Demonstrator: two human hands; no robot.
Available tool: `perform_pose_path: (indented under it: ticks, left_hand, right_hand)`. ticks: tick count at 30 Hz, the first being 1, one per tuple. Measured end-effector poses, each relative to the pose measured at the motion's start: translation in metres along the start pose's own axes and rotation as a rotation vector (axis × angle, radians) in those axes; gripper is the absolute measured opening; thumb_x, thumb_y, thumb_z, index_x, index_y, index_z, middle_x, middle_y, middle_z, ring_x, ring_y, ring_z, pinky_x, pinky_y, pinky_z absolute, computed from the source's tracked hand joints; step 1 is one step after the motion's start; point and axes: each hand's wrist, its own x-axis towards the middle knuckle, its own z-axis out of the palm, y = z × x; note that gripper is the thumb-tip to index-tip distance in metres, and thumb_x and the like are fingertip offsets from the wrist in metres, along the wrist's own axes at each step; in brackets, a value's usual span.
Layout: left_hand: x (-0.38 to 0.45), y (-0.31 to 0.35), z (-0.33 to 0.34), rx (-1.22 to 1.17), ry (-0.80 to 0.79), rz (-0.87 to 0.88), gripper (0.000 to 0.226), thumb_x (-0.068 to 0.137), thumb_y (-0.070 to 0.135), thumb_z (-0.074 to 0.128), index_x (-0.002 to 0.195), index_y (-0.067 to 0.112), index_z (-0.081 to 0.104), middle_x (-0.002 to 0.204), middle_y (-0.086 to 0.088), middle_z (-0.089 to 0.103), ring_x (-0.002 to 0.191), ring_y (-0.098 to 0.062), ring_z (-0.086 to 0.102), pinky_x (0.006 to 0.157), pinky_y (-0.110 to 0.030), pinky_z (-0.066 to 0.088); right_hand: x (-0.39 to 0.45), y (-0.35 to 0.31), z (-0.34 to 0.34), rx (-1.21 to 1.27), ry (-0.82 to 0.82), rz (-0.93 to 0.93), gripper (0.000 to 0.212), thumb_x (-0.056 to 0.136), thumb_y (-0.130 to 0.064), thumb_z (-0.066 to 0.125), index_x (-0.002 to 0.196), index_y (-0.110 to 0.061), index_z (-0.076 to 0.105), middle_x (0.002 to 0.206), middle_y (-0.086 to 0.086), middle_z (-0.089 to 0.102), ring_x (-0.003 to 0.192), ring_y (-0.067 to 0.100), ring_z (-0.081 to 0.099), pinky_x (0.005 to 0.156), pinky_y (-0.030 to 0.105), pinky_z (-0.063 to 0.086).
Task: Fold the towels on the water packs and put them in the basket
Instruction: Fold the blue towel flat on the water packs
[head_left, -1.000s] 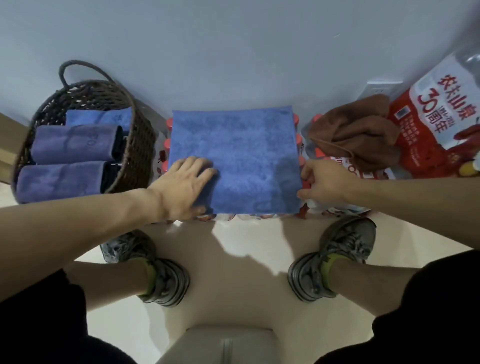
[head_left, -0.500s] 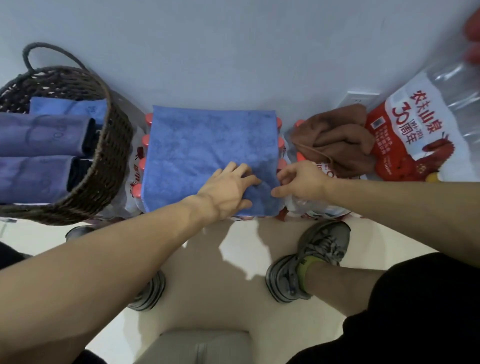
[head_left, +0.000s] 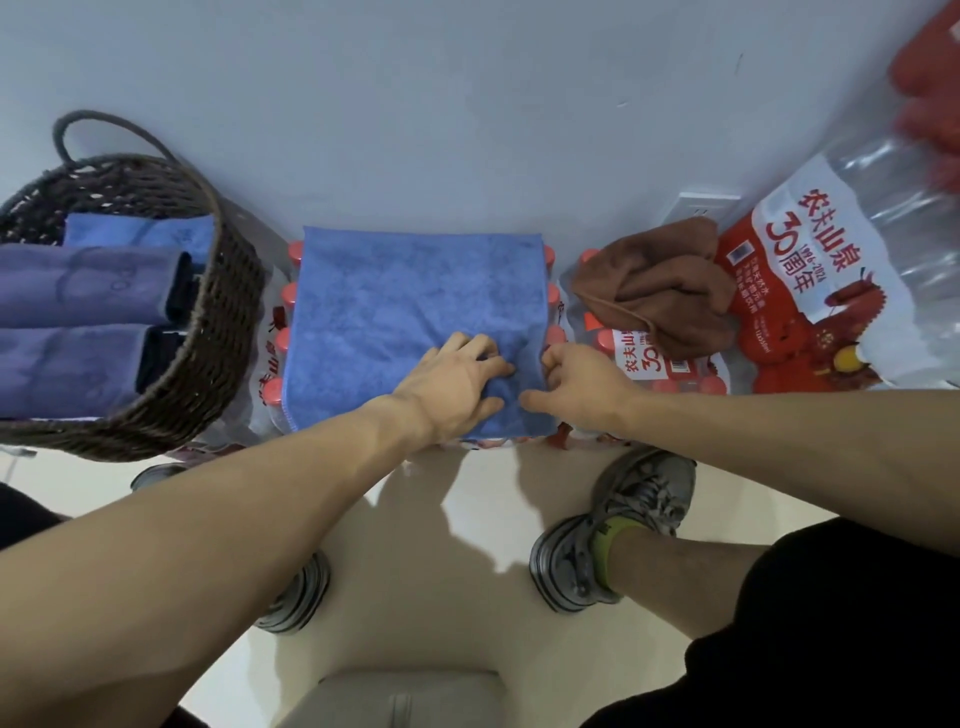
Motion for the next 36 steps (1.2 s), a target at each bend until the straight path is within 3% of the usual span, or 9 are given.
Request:
perform_pose_path:
  ticks: [7, 12, 15, 19, 24, 27, 29, 32, 36]
  left_hand:
    - [-0.006, 0.0, -0.007, 0.047, -0.07, 0.044, 0.069, 0.085, 0.053, 0.062, 0.146, 0.027, 0.041, 0.135, 0.003, 0.04, 0.121, -0.02, 0.034, 0.1, -0.041, 0.041]
    - [-0.013, 0.0, -0.023, -0.115, -0.116, 0.038, 0.083, 0.068, 0.061, 0.077, 0.137, 0.022, 0.052, 0.131, 0.002, 0.047, 0.121, -0.02, 0.038, 0.104, -0.036, 0.04]
    - [-0.018, 0.005, -0.036, -0.195, -0.116, 0.018, 0.086, 0.056, 0.065, 0.081, 0.129, 0.027, 0.056, 0.125, 0.007, 0.052, 0.116, -0.013, 0.046, 0.098, -0.029, 0.044]
    - [-0.018, 0.018, -0.053, -0.377, -0.073, -0.018, 0.064, 0.059, 0.057, 0.084, 0.112, 0.031, 0.059, 0.095, 0.014, 0.065, 0.079, -0.003, 0.061, 0.067, -0.019, 0.049]
    - [-0.019, 0.018, -0.049, -0.49, 0.173, -0.127, 0.015, 0.083, 0.022, 0.074, 0.092, 0.023, 0.062, 0.078, 0.0, 0.068, 0.071, -0.017, 0.061, 0.064, -0.032, 0.047]
    - [-0.014, 0.008, -0.049, -0.495, 0.234, -0.162, 0.031, 0.089, 0.017, 0.065, 0.065, 0.024, 0.046, 0.054, 0.008, 0.046, 0.05, -0.008, 0.042, 0.051, -0.025, 0.03]
    - [-0.012, 0.002, -0.05, -0.531, 0.212, -0.177, 0.039, 0.091, 0.018, 0.061, 0.059, 0.021, 0.039, 0.05, 0.009, 0.036, 0.047, -0.008, 0.036, 0.047, -0.022, 0.026]
    - [-0.01, -0.001, -0.051, -0.6, 0.163, -0.176, 0.04, 0.094, 0.021, 0.058, 0.059, 0.02, 0.039, 0.047, 0.012, 0.034, 0.045, -0.006, 0.031, 0.046, -0.02, 0.027]
    - [-0.01, -0.003, -0.05, -0.663, 0.18, -0.122, 0.037, 0.096, 0.024, 0.06, 0.062, 0.021, 0.045, 0.046, 0.015, 0.038, 0.046, -0.003, 0.034, 0.047, -0.017, 0.03]
  right_hand:
    - [-0.004, 0.0, 0.006, 0.097, -0.154, 0.259, 0.023, 0.074, -0.025, 0.081, 0.066, -0.016, 0.061, 0.06, -0.004, 0.059, 0.047, 0.01, 0.052, 0.038, 0.016, 0.035]
    - [-0.007, -0.009, -0.005, 0.56, -0.396, 0.442, 0.025, 0.083, -0.01, 0.071, 0.107, -0.006, 0.066, 0.085, 0.01, 0.074, 0.07, 0.023, 0.07, 0.073, 0.033, 0.059]
    - [-0.005, -0.015, -0.016, 0.684, -0.485, 0.465, 0.025, 0.087, -0.012, 0.068, 0.112, -0.008, 0.064, 0.088, 0.008, 0.076, 0.072, 0.02, 0.073, 0.065, 0.029, 0.058]
    - [0.003, -0.027, -0.029, 0.81, -0.442, 0.435, 0.02, 0.09, -0.021, 0.067, 0.109, -0.013, 0.068, 0.095, 0.004, 0.074, 0.081, 0.014, 0.07, 0.066, 0.026, 0.055]
    - [0.012, -0.04, -0.043, 0.891, -0.307, 0.363, 0.008, 0.09, -0.02, 0.063, 0.09, -0.012, 0.067, 0.078, 0.003, 0.072, 0.07, 0.012, 0.069, 0.064, 0.025, 0.054]
    - [0.019, -0.044, -0.049, 0.779, -0.128, 0.222, 0.006, 0.081, -0.021, 0.069, 0.082, -0.02, 0.063, 0.072, 0.001, 0.058, 0.063, 0.015, 0.057, 0.059, 0.03, 0.047]
    - [0.023, -0.043, -0.053, 0.523, 0.0, 0.018, 0.036, 0.075, -0.019, 0.075, 0.106, -0.027, 0.058, 0.087, -0.001, 0.051, 0.078, 0.015, 0.053, 0.066, 0.032, 0.045]
    - [0.026, -0.038, -0.058, 0.047, -0.071, -0.267, 0.079, 0.072, -0.032, 0.083, 0.139, -0.029, 0.042, 0.124, -0.005, 0.049, 0.114, 0.009, 0.049, 0.094, 0.027, 0.043]
    - [0.027, -0.045, -0.052, -0.011, -0.073, -0.369, 0.033, 0.077, -0.044, 0.08, 0.097, -0.02, 0.07, 0.092, -0.006, 0.07, 0.084, 0.011, 0.063, 0.079, 0.031, 0.05]
